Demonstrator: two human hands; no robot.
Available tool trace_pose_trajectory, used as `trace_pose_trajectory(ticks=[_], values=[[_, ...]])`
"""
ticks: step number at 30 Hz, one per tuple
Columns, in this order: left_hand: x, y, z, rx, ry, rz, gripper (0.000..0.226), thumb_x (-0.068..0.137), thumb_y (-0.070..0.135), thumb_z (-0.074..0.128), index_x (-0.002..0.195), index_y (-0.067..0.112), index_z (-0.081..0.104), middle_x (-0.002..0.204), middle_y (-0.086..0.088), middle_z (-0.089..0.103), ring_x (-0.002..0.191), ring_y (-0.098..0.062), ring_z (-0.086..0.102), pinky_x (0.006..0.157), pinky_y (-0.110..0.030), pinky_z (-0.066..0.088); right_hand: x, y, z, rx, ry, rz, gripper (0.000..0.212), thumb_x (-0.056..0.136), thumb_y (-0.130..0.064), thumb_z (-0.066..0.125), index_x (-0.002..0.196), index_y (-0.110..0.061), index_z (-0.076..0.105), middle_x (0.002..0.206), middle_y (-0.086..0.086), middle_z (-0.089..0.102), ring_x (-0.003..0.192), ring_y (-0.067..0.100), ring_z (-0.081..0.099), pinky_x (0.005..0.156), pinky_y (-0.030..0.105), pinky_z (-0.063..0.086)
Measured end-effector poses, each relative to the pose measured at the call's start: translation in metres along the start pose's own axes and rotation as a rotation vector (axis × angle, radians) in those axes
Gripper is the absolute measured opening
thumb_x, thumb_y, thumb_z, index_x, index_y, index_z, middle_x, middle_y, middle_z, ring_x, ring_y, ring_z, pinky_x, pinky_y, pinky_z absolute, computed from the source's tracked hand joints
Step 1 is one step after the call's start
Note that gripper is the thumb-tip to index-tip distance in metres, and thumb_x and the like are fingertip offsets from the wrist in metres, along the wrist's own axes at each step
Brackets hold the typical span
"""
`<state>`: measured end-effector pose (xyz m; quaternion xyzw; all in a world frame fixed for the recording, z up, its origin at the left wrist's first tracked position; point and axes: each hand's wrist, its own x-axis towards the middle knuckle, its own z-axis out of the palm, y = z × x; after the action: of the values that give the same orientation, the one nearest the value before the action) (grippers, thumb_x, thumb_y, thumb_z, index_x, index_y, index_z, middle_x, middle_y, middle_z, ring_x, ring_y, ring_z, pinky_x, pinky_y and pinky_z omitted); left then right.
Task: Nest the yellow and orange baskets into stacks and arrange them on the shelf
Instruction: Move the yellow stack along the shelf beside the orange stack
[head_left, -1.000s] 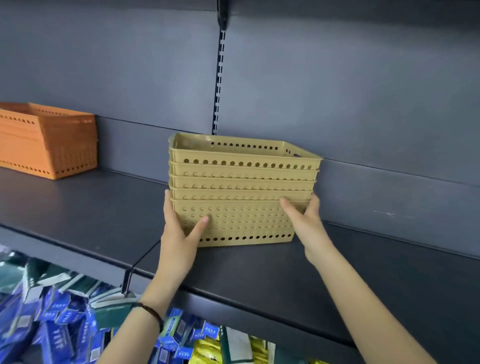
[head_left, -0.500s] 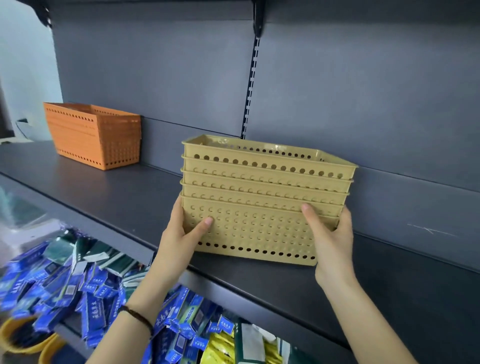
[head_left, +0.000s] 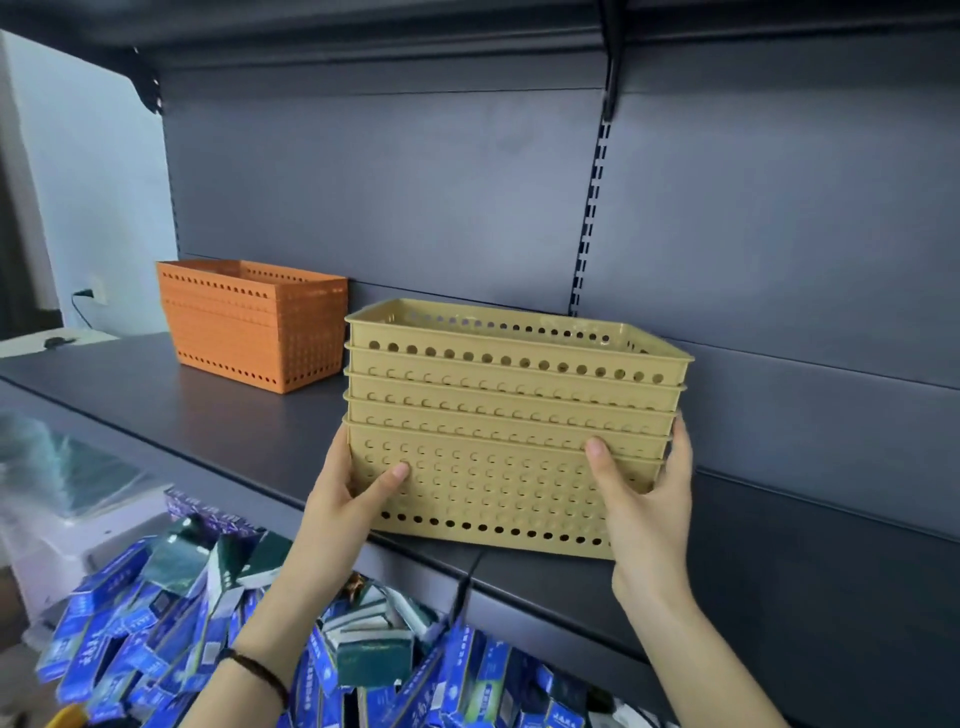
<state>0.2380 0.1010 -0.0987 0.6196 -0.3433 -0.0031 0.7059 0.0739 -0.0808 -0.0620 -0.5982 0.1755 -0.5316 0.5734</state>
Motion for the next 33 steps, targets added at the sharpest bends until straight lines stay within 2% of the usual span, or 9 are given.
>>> trace_pose_trajectory(ticks=[4,9,12,15,17,20,24,29,33], values=[[0.023,-0.018,-0.042,0.022,-0.02,-0.014,0.049,0.091,0.019,0.063,0.133,0.037,0.045,0.1,0.015,0.067,0.094,-0.008,0.063,0.087,-0.028,0.051,-0.007,0.01,0.044,0.017,0.004,0.022,0.07,0.08,-0.02,0.077,0.136,-0.041,0.04,0.12,-0.02,0.062,0.109,-0.005,0.058,0.096,0.031,0.047],[0.05,-0.034,-0.067,0.08,-0.093,-0.026,0.058,0.092,0.028,0.061,0.141,0.039,0.034,0.099,0.03,0.064,0.088,0.008,0.058,0.093,-0.033,0.048,-0.011,0.021,0.078,-0.016,0.073,0.01,0.071,0.082,-0.023,0.075,0.138,-0.04,0.035,0.12,-0.022,0.06,0.098,-0.014,0.058,0.086,0.023,0.044],[0.066,-0.043,-0.078,0.073,-0.135,-0.038,0.063,0.09,0.036,0.062,0.144,0.041,0.03,0.124,0.023,0.06,0.109,0.0,0.057,0.1,-0.035,0.044,-0.011,0.027,0.094,-0.041,0.12,-0.001,0.071,0.083,-0.024,0.074,0.139,-0.04,0.033,0.122,-0.023,0.058,0.1,-0.012,0.056,0.085,0.021,0.043],[0.087,-0.054,-0.091,0.047,-0.142,-0.036,0.062,0.09,0.032,0.063,0.143,0.038,0.032,0.13,0.022,0.058,0.12,-0.001,0.053,0.102,-0.033,0.042,-0.002,0.032,0.113,-0.041,0.095,0.021,0.069,0.084,-0.021,0.073,0.136,-0.039,0.032,0.124,-0.019,0.056,0.106,-0.007,0.054,0.086,0.022,0.043],[0.104,-0.06,-0.099,0.039,-0.133,-0.069,0.057,0.091,0.026,0.063,0.141,0.036,0.037,0.127,0.02,0.06,0.119,-0.002,0.054,0.1,-0.033,0.043,0.01,0.04,0.129,-0.059,0.073,0.043,0.069,0.083,-0.021,0.074,0.134,-0.039,0.032,0.129,-0.014,0.054,0.113,-0.001,0.053,0.096,0.031,0.044],[0.134,-0.064,-0.109,0.03,-0.077,-0.147,0.046,0.092,0.017,0.063,0.134,0.027,0.046,0.109,0.011,0.064,0.11,-0.014,0.059,0.095,-0.036,0.049,0.024,0.054,0.157,-0.096,0.065,0.059,0.071,0.081,-0.024,0.077,0.132,-0.042,0.03,0.137,-0.008,0.045,0.124,0.01,0.046,0.106,0.041,0.039],[0.16,-0.071,-0.119,-0.009,0.018,-0.214,0.043,0.09,0.009,0.064,0.13,0.02,0.051,0.106,0.005,0.065,0.099,-0.013,0.06,0.078,-0.025,0.048,0.036,0.064,0.19,-0.119,0.054,0.08,0.077,0.083,-0.024,0.075,0.137,-0.037,0.022,0.14,-0.008,0.033,0.124,0.012,0.038,0.105,0.034,0.034],[0.185,-0.086,-0.131,0.046,0.093,-0.258,0.042,0.087,0.018,0.069,0.126,0.024,0.057,0.109,0.003,0.069,0.103,-0.019,0.062,0.095,-0.042,0.049,0.049,0.075,0.217,-0.122,0.062,0.105,0.076,0.082,-0.024,0.075,0.136,-0.037,0.024,0.138,-0.005,0.032,0.123,0.013,0.039,0.104,0.034,0.034],[0.198,-0.089,-0.135,0.018,0.146,-0.281,0.038,0.086,0.017,0.069,0.122,0.021,0.06,0.105,0.001,0.071,0.102,-0.021,0.065,0.087,-0.032,0.048,0.055,0.078,0.232,-0.125,0.065,0.133,0.076,0.085,-0.024,0.072,0.141,-0.034,0.021,0.133,-0.011,0.027,0.117,0.009,0.035,0.098,0.029,0.03]])
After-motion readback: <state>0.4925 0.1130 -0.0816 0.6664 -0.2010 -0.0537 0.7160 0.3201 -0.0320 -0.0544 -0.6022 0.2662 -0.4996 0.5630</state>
